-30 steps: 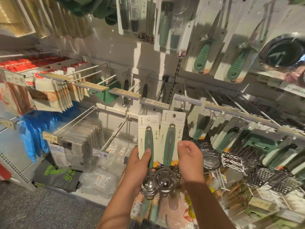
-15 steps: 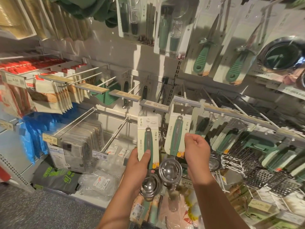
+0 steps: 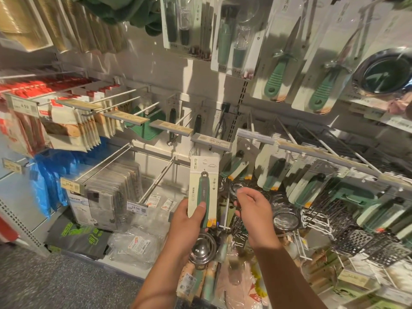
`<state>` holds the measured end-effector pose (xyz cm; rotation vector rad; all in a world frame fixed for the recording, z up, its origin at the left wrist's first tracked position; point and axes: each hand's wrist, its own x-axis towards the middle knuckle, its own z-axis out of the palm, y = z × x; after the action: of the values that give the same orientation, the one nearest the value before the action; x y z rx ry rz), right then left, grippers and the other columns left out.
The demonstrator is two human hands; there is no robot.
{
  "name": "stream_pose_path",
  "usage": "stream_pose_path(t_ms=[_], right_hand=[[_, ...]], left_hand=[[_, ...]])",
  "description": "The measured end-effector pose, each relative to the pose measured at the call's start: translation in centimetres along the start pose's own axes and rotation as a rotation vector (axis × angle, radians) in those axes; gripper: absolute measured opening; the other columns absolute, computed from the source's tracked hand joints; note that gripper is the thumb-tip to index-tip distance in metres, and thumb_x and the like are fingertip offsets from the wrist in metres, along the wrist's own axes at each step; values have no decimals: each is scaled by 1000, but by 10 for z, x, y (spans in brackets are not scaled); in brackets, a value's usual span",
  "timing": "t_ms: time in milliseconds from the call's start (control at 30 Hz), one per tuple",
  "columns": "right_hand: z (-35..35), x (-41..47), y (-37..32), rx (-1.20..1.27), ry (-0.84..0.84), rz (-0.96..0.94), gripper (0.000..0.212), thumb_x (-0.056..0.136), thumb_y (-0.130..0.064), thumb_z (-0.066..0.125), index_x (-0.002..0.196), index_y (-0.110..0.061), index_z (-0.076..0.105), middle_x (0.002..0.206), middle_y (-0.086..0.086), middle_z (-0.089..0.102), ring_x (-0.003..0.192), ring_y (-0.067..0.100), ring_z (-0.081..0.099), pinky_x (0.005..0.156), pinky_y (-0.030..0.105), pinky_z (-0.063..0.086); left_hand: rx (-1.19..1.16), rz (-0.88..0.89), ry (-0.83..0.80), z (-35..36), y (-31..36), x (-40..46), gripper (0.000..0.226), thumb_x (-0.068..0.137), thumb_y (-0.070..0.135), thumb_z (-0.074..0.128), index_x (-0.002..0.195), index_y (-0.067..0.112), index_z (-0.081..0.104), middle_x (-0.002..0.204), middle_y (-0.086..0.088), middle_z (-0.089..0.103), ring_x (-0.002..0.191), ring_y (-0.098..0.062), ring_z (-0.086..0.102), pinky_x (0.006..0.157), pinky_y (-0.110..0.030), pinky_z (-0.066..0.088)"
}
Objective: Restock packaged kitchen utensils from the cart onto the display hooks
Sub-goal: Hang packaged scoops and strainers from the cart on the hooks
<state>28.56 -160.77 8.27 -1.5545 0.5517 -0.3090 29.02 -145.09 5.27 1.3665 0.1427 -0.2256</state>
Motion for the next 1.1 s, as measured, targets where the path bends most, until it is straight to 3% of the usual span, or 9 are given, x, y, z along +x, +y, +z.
stream_pose_path(t_ms=[133,267,367,567,700,800,900,1000,1100], right_hand=[[6,-7,3,-20,-108,2,11,101,-22,63,110,-20,70,103,2,75,86,11,69,76,26,56],[11,-12,8,-67,-197,-1,14,102,-24,63,109,-18,73,99,3,79,92,22,75,83,35,62],[11,-13,13,-82,-220,-21,13,102,-23,64,103,-18,76,95,7,79,88,32,73,85,45,58],[7,-14,13,-88,-158,-100,17,103,-15,61,93,-17,75,80,-1,76,64,4,63,62,22,46],[3,-11,7,-64,-69,-163,17,104,-16,60,93,-19,72,85,-3,77,75,5,70,71,22,52],[0,-6,2,-55,-4,-208,15,104,-23,60,98,-19,73,96,3,77,95,23,72,87,41,57],[-2,0,-2,-55,46,-219,16,104,-30,60,104,-19,73,100,7,76,97,29,71,92,49,56],[-5,6,-5,-37,83,-202,17,103,-28,62,106,-17,73,99,7,76,95,29,71,88,46,57],[-6,8,-3,-29,131,-178,22,103,-29,63,115,-12,72,102,3,76,98,21,71,89,39,57]], left_hand=[[-4,-7,-20,2,-1,0,18,103,27,62,120,26,67,102,4,80,92,-18,77,80,-40,62],[12,9,-91,2,0,-1,17,103,25,63,119,24,68,105,-1,80,99,-23,76,95,-50,59],[-1,7,-138,3,1,-2,21,102,23,64,123,19,66,104,-3,80,98,-22,76,87,-39,61],[-80,-19,-157,6,4,-3,20,102,17,63,121,15,64,89,0,80,80,-13,76,66,-21,57],[-95,-59,-139,8,3,-4,16,101,17,65,116,22,63,81,4,77,73,-10,73,63,-19,55],[-101,-59,-132,8,5,-4,14,101,14,64,115,18,67,88,-3,74,71,-8,72,60,-17,54],[-94,-52,-136,8,7,-4,14,101,17,64,114,20,68,96,-5,78,78,-7,72,66,-18,54],[-91,-55,-136,9,7,-3,15,100,21,65,115,22,68,102,-7,79,87,-15,72,77,-27,55],[-96,-56,-129,8,8,-2,14,100,23,65,114,24,69,99,-4,79,84,-14,71,75,-28,53]])
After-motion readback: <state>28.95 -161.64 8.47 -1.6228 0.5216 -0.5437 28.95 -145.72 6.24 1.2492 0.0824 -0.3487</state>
